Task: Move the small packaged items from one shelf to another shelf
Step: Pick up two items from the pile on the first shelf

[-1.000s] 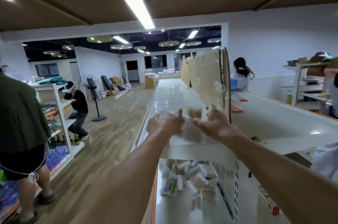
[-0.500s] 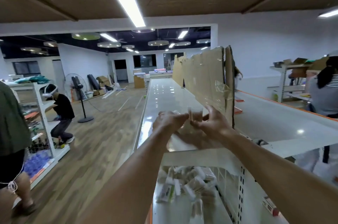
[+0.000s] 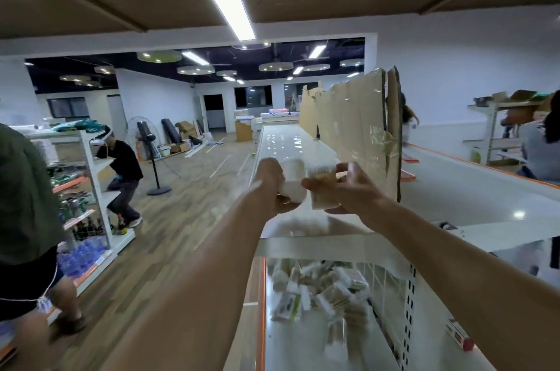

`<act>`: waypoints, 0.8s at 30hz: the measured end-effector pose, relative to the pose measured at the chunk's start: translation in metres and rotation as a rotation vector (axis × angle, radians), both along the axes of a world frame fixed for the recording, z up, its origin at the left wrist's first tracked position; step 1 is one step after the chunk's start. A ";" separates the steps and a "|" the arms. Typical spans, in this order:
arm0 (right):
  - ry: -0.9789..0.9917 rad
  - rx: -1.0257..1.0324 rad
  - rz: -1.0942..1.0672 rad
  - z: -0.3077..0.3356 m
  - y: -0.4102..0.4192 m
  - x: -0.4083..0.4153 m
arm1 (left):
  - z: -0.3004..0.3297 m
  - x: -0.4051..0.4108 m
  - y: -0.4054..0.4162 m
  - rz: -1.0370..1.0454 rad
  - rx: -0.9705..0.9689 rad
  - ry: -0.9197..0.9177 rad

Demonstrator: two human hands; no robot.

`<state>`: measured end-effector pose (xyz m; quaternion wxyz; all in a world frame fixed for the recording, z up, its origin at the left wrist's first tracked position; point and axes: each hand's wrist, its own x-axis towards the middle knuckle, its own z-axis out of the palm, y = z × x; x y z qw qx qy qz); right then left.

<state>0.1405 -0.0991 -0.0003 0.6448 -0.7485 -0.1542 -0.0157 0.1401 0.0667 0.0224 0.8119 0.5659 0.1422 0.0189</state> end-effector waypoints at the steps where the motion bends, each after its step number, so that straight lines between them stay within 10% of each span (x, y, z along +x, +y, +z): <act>1: 0.022 0.008 0.023 -0.001 0.002 -0.002 | 0.001 -0.006 0.001 -0.038 -0.089 0.010; 7: 0.117 0.006 0.264 -0.005 0.018 -0.018 | -0.005 -0.039 0.013 -0.295 -0.105 -0.087; 24: 0.177 -0.074 0.620 -0.016 0.128 -0.104 | -0.043 -0.227 0.122 0.358 0.272 -0.043</act>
